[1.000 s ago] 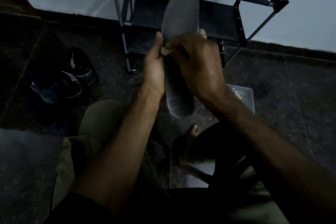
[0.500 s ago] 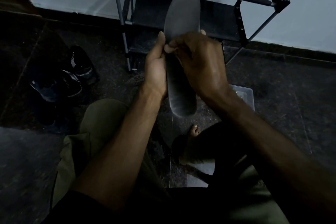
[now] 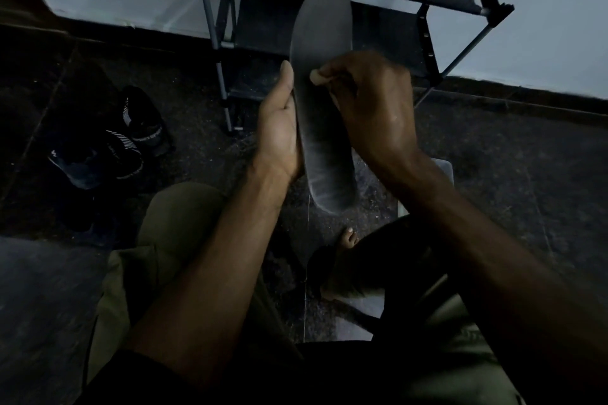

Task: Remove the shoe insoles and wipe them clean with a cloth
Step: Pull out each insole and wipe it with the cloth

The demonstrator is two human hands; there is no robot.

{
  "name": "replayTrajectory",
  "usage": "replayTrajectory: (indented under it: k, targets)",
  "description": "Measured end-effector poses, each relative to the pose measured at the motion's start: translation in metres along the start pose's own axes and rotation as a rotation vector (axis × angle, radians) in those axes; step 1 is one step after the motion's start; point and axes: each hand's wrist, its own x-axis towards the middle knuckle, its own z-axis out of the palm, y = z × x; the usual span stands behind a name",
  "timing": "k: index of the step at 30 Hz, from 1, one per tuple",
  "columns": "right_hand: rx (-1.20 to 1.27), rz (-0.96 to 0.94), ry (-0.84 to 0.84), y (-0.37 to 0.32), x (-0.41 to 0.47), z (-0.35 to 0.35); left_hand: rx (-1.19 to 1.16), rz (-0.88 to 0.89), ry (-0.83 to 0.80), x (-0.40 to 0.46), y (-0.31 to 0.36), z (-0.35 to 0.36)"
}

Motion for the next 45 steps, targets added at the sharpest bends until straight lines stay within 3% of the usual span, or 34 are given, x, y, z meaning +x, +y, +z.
replayTrajectory:
  k: [10, 14, 17, 23, 30, 38, 45]
  targets:
    - [0.062, -0.059, -0.060, -0.018, -0.029, 0.003, -0.085, -0.084, -0.084, -0.004, 0.004, 0.002]
    - [0.006, -0.007, 0.018, -0.008, 0.007, 0.005, 0.022, -0.019, 0.057, -0.003, 0.000, 0.005]
    - [0.014, -0.014, 0.014, -0.012, 0.010, 0.009, 0.025, -0.001, 0.053, -0.005, 0.003, 0.006]
    - [0.057, -0.085, -0.096, -0.024, -0.029, 0.003, -0.056, -0.064, -0.105, -0.004, 0.005, -0.002]
    - [-0.087, -0.023, -0.020, 0.013, 0.014, -0.004, 0.042, 0.018, 0.013, 0.001, -0.001, 0.004]
    - [-0.033, -0.056, -0.069, -0.009, -0.033, -0.004, -0.080, -0.044, -0.097, 0.003, 0.002, -0.002]
    - [-0.106, -0.048, -0.009, 0.015, 0.017, -0.006, -0.007, 0.021, 0.007, 0.001, -0.002, 0.005]
